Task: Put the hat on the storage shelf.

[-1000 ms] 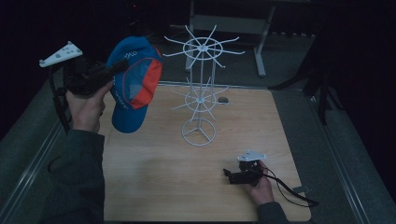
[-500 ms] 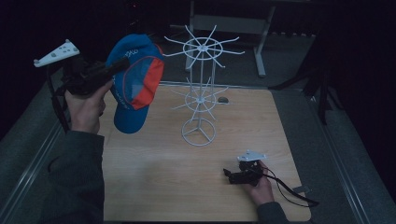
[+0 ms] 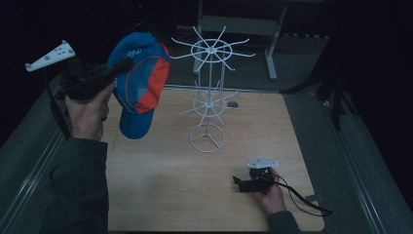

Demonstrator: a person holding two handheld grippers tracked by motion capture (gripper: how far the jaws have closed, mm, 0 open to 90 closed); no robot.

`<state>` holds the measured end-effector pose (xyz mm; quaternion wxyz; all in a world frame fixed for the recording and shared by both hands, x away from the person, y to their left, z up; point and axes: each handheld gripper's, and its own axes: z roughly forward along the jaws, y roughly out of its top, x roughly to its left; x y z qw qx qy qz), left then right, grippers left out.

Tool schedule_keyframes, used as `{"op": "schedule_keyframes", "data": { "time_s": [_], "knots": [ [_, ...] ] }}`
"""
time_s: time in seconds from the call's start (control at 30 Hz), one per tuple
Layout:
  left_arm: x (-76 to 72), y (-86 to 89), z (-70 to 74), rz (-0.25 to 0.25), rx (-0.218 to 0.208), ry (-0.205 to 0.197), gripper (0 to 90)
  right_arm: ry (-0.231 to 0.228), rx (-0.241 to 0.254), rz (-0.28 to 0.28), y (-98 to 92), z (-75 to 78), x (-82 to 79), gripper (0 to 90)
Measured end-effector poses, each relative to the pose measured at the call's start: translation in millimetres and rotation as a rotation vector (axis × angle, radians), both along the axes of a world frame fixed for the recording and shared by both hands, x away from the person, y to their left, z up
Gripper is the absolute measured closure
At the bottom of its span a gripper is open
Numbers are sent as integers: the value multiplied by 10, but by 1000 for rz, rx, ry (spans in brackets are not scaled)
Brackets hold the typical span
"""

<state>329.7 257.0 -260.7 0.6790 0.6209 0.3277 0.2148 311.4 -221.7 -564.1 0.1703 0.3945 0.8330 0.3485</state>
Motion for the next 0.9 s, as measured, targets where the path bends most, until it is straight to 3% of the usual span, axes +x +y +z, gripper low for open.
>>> {"op": "schedule_keyframes", "data": {
  "time_s": [0.3, 0.6, 0.9],
  "knots": [
    [5, -36, -15, -55, -1, -6, 898, 0, 0, 0, 0, 0, 0, 114],
    [69, -66, -92, -94, -3, 29, 887, 0, 0, 0, 0, 0, 0, 114],
    [141, -132, -154, -99, 60, 83, 870, 0, 0, 0, 0, 0, 0, 114]
  ]
}}
